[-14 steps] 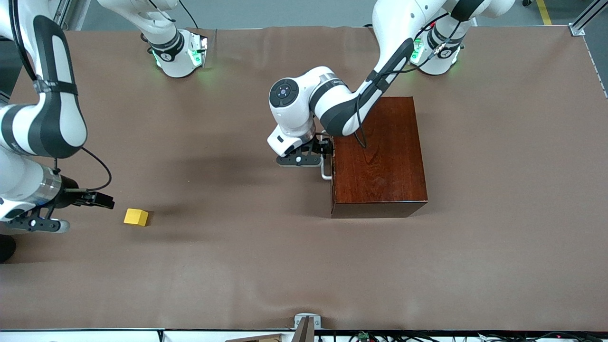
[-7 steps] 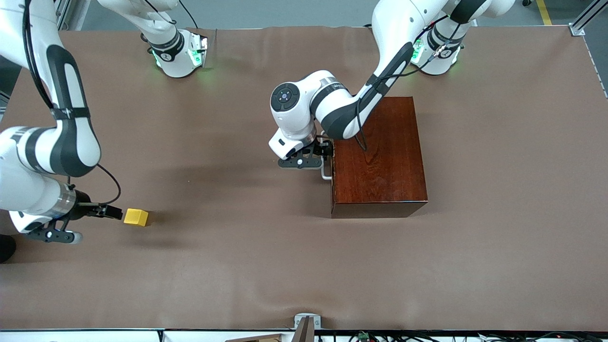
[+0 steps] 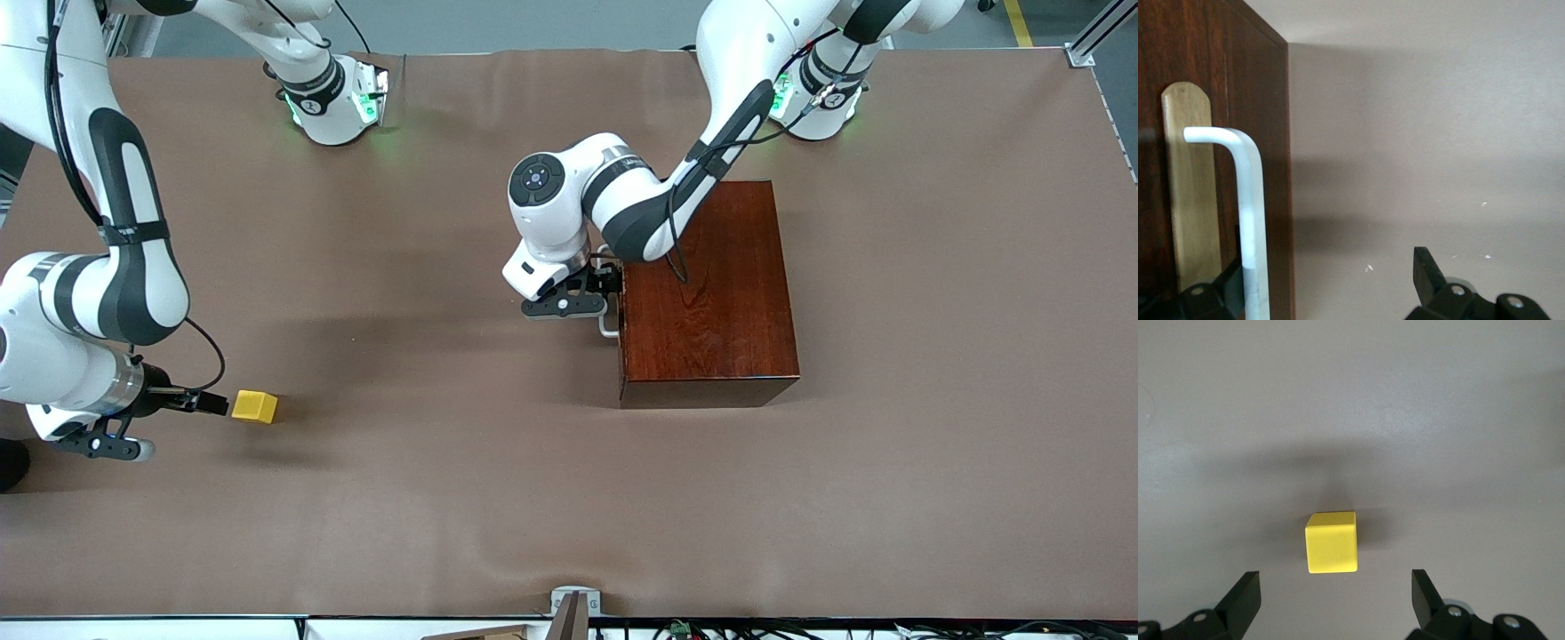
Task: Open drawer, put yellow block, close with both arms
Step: 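Pull the drawer open with the left gripper while the right gripper reaches the cube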
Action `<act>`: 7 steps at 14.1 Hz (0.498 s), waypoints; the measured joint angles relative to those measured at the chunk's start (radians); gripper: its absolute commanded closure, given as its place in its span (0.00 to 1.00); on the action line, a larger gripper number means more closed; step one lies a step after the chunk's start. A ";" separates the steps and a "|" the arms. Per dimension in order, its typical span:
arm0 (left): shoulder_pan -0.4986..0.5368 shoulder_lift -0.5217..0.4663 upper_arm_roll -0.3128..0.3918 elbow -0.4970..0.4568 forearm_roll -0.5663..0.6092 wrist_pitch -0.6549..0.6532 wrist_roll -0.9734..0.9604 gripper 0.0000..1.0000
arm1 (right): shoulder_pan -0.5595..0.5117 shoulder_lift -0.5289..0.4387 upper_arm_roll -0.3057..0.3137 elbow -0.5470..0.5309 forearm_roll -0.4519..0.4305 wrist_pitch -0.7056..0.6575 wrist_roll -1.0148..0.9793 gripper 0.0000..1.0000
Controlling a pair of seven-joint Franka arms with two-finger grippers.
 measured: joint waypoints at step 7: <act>-0.031 0.018 -0.004 0.019 0.000 0.105 -0.016 0.00 | 0.007 0.045 0.008 -0.002 0.000 -0.003 0.000 0.00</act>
